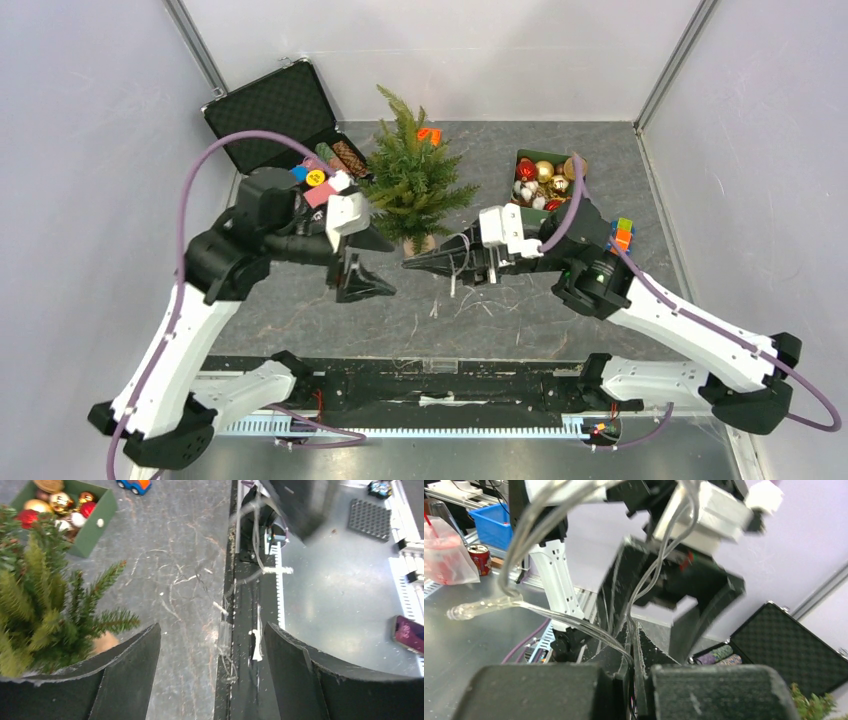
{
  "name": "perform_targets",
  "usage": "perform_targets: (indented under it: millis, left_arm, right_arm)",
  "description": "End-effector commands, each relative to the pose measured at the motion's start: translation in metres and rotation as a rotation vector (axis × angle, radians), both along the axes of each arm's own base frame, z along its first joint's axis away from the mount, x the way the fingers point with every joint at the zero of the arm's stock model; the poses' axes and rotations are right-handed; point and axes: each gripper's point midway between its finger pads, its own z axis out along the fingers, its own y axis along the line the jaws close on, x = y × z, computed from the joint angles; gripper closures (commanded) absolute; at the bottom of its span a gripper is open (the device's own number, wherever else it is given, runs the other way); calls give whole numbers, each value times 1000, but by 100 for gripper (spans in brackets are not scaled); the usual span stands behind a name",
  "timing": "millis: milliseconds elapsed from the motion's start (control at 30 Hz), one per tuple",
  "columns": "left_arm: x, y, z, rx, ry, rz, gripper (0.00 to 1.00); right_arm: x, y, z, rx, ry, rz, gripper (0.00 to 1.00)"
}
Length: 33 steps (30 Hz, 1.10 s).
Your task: Decorate the small christmas tree
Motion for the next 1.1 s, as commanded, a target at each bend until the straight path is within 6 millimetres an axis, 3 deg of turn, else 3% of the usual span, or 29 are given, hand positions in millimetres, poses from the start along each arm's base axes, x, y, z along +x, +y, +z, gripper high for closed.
perform_targets:
  millis: [0,100,233,333,400,433,600,667,733,800,967,1067]
  left_arm:
    - [2,-29,21,-124,58,-55,18]
    - [8,-40,20,-139,60,-30,19]
    - [-2,-50,13,-152,105,-96,23]
    - [5,-55,15,-177,98,-67,38]
    - [3,-59,15,-185,120,-85,41]
    - [2,-60,15,-188,125,-93,46]
    - [-2,-57,18,-196,115,-99,95]
    - [-6,-52,22,-187,104,-90,98]
    - [-9,-38,26,-148,53,-50,98]
    - [-5,-15,45,-111,-74,55,98]
    - [42,70,103,-38,-418,560,98]
    - [53,100,119,-6,-506,706,98]
  right_arm:
    - [-12,12,24,45,10,99,100]
    - [-12,16,34,63,20,115,100]
    - [-11,20,40,82,20,120,100]
    - [-11,25,39,76,47,134,100]
    - [-12,29,37,68,64,144,100]
    - [-13,30,35,65,66,149,100]
    - [-14,26,35,72,72,140,100]
    - [-10,24,30,64,80,111,100]
    - [-2,22,23,50,100,55,100]
    - [7,20,16,29,126,-4,100]
    - [13,25,-7,-46,167,-29,100]
    - [10,32,-19,-70,181,4,100]
